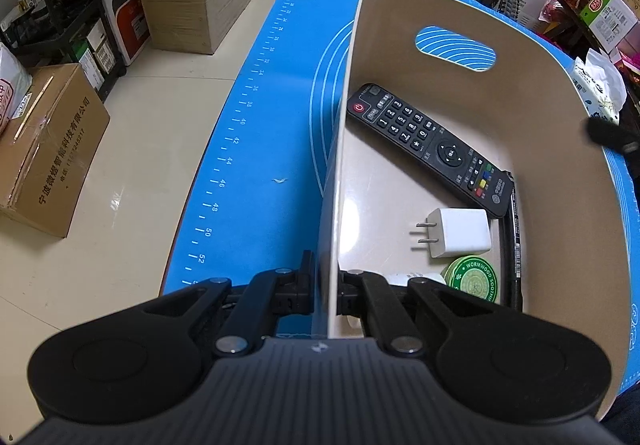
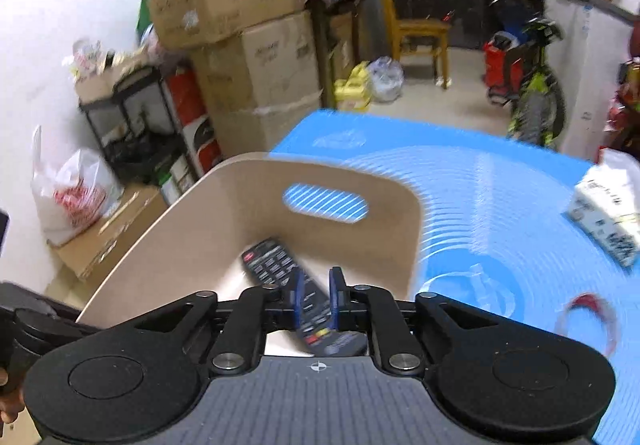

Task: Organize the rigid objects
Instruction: 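Lift the black remote with the right tool and drop it into the bin, then move the right tool to the orange-purple toy and grasp it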

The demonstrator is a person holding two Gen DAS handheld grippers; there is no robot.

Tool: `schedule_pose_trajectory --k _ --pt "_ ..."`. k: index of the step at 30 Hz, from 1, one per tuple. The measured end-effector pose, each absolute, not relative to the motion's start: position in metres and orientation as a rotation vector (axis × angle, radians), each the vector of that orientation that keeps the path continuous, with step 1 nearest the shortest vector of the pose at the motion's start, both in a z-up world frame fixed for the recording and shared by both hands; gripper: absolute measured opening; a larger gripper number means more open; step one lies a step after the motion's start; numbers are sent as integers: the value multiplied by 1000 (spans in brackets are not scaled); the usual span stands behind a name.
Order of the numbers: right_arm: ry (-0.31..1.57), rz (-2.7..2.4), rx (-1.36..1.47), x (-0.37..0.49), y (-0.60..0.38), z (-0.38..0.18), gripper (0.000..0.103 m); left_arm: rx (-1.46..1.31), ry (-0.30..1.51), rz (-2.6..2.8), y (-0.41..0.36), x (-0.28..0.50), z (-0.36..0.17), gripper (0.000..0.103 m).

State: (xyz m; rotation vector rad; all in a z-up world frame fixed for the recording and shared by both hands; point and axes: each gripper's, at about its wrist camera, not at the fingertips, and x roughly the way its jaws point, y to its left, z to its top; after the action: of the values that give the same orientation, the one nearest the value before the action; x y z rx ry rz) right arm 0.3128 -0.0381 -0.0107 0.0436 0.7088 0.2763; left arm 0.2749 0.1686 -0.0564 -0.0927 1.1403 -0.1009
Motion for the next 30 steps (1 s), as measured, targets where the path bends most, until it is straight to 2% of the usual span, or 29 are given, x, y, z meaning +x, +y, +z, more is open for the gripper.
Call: schedule_pose_trajectory --k 2,4,6,10,17,30 --pt "671 233 47 308 -60 -2 43 -95 1140 -101 169 275 -57 6" --pt "631 163 42 306 -82 4 64 -93 1140 -100 169 275 -56 6" --pt "608 99 54 305 -104 6 69 -91 1141 -99 169 275 -56 6" --pt "656 12 82 312 -142 -7 74 -90 1141 -99 168 275 -57 6" --pt "784 -122 113 325 -182 -54 75 -88 1141 -97 168 275 -57 6" --pt "953 -149 77 345 -160 -125 75 -86 1141 -97 169 275 -57 6"
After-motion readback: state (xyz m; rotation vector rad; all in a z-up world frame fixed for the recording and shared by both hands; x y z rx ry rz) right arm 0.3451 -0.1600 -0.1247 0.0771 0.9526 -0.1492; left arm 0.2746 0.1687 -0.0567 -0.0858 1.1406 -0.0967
